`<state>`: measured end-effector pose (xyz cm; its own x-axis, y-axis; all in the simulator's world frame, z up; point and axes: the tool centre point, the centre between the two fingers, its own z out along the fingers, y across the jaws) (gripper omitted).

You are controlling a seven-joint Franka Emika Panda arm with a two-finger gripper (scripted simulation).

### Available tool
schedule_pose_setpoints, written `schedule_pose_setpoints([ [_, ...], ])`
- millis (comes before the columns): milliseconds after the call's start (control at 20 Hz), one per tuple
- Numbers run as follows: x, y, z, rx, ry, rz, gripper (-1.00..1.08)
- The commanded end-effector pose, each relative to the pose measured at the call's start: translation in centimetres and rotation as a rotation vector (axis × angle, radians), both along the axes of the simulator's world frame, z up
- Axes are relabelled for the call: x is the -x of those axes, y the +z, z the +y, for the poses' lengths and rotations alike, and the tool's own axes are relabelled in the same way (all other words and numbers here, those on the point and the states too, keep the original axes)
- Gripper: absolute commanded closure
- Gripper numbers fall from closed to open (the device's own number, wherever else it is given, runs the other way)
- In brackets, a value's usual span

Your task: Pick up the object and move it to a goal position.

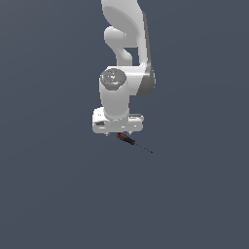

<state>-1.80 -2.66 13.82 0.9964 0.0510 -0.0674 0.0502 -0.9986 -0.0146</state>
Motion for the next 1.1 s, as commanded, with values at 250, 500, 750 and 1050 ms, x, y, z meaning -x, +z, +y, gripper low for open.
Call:
schedule_pose_setpoints([
  [250, 0.3, -1.5, 1.2, 0.0, 0.182, -0.011, -0.92],
  [500, 0.7, -2.8, 2.4, -0.002, 0.351, -0.021, -0.92],
  [750, 1.1, -4.1, 3.6, -0.006, 0.525, -0.031, -0.92],
  [1050, 1.7, -5.5, 5.3, -0.013, 0.732, -0.045, -0.92],
])
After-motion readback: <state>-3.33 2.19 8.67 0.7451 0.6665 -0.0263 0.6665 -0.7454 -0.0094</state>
